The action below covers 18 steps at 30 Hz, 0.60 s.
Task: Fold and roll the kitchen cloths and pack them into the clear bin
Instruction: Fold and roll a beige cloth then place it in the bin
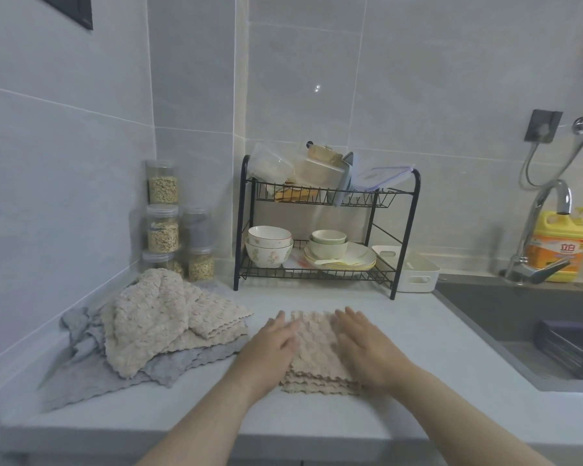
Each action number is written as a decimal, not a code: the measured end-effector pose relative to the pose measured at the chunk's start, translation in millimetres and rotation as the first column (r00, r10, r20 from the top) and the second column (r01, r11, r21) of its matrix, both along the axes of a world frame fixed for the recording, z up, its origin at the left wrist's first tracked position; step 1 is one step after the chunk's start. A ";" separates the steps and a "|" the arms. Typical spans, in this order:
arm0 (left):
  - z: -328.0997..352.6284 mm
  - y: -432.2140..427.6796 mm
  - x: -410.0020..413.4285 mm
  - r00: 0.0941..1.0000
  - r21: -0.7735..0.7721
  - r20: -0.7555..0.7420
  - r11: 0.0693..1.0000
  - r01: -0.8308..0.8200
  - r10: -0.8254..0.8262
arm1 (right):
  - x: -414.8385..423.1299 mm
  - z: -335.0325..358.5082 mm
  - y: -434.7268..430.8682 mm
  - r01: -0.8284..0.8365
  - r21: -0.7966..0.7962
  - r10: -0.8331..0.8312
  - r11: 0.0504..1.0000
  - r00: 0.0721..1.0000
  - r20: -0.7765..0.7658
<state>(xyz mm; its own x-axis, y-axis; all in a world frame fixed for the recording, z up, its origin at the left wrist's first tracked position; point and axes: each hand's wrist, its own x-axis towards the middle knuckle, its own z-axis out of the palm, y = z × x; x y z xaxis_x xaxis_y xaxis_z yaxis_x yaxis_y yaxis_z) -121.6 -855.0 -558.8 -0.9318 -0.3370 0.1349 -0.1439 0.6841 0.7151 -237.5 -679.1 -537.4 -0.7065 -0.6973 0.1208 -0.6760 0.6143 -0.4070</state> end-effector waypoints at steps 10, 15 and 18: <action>0.7 11.2 -3.2 0.967 -0.439 0.255 0.892 0.108 0.008 | 2.5 -7.2 2.4 -0.026 0.284 0.020 0.958 1.000 0.024; 6.0 14.5 0.2 0.988 -0.271 0.150 0.963 -0.006 0.048 | 7.2 -0.1 6.4 0.280 0.039 -0.280 0.959 0.960 0.001; 9.9 14.8 -1.0 0.984 -0.087 0.137 0.991 -0.100 0.112 | 3.4 -6.5 9.5 0.207 -0.142 -0.201 0.968 0.978 0.055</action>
